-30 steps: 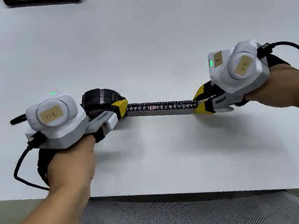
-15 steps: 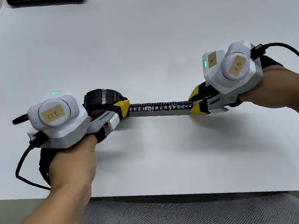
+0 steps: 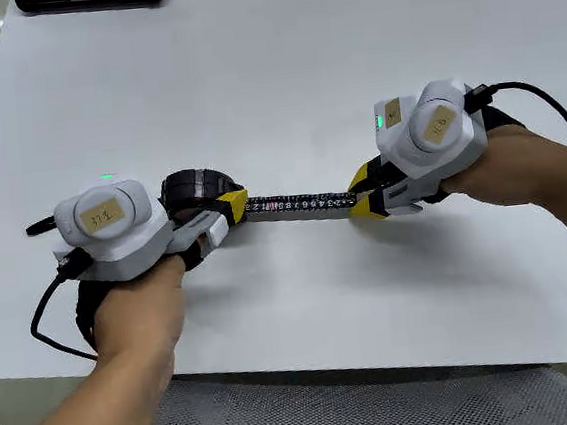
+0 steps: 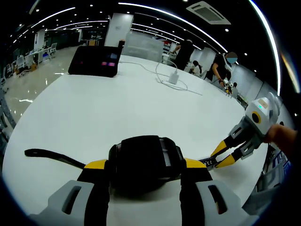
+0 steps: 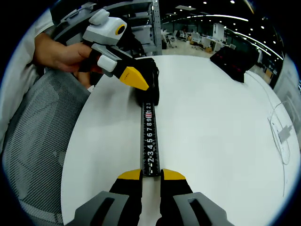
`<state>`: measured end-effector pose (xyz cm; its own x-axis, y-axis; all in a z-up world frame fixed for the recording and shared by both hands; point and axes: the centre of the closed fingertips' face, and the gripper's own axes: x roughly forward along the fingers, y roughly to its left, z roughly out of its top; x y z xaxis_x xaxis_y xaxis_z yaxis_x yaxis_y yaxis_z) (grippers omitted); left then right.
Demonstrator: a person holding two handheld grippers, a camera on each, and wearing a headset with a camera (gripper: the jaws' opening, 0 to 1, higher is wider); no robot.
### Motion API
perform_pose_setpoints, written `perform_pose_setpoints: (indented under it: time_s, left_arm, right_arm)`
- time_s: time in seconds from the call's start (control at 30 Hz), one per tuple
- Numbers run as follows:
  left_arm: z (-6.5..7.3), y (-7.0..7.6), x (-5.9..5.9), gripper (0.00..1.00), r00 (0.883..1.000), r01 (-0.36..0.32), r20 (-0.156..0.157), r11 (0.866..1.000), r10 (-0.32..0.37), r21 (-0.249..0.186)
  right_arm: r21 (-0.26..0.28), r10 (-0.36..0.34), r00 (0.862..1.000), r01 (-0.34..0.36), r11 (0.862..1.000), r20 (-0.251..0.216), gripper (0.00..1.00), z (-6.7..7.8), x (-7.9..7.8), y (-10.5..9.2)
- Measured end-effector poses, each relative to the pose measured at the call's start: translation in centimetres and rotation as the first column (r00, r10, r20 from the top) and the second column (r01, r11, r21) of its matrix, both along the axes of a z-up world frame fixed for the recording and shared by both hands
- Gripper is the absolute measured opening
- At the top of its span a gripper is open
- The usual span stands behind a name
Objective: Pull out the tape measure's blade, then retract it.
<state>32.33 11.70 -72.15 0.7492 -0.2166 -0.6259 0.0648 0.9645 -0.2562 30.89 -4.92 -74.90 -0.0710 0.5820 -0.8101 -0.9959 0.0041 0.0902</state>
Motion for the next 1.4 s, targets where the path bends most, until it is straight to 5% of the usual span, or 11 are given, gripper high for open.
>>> perform_pose_setpoints:
  time_s: [1.4]
  left_arm:
    - [0.0, 0.0, 0.0, 0.56, 1.000, -0.003, -0.002, 1.000, 0.003, -0.015]
  right_arm:
    - [0.052, 0.009, 1.000, -0.008, 0.999, -0.013, 0.10, 0.1, 0.0, 4.5]
